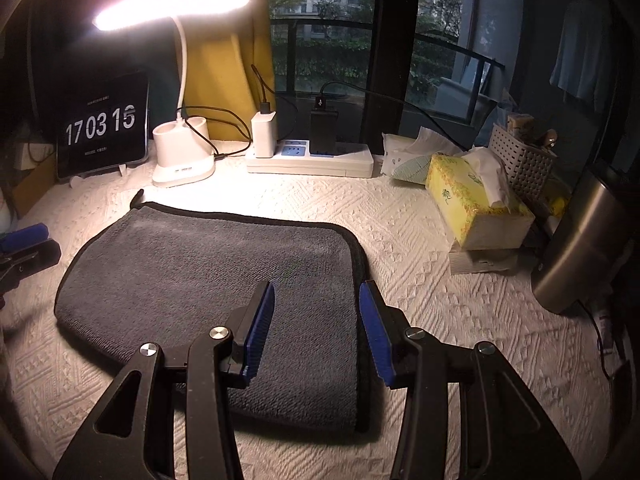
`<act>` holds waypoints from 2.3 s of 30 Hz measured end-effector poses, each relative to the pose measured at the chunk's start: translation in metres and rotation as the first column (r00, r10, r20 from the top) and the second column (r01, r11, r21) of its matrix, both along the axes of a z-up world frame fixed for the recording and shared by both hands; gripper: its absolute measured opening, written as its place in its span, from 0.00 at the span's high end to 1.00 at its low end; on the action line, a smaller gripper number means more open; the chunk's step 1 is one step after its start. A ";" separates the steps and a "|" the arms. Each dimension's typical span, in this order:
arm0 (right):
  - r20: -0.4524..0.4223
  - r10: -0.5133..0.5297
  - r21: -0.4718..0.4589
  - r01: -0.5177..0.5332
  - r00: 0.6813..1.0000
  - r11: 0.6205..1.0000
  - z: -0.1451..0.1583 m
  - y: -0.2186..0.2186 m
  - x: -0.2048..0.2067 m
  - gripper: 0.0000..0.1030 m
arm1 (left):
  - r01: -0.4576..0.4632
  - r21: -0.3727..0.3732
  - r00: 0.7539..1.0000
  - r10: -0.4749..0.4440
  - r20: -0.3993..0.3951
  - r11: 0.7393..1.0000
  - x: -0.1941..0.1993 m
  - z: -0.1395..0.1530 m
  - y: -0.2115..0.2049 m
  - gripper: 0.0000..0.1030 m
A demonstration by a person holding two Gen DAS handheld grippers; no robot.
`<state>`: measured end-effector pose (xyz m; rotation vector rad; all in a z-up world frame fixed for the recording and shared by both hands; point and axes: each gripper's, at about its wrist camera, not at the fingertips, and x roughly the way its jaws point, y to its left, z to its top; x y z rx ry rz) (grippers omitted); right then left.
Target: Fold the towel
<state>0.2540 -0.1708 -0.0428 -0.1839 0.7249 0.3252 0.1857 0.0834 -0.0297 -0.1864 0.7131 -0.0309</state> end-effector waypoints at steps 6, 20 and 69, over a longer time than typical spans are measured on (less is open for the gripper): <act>0.017 0.003 0.011 -0.003 1.000 1.000 0.007 -0.002 -0.017 0.55 | -0.001 -0.006 1.000 0.001 0.013 1.000 -0.011 0.005 -0.004 0.19; 0.048 0.016 0.044 -0.018 0.999 0.999 0.019 -0.008 -0.047 0.55 | 0.004 0.003 0.999 -0.004 0.050 1.000 -0.042 0.009 -0.017 0.19; 0.182 0.066 0.066 -0.079 0.981 0.995 0.030 -0.022 -0.140 0.54 | -0.018 -0.004 0.968 0.019 0.251 1.000 -0.138 0.012 -0.046 0.19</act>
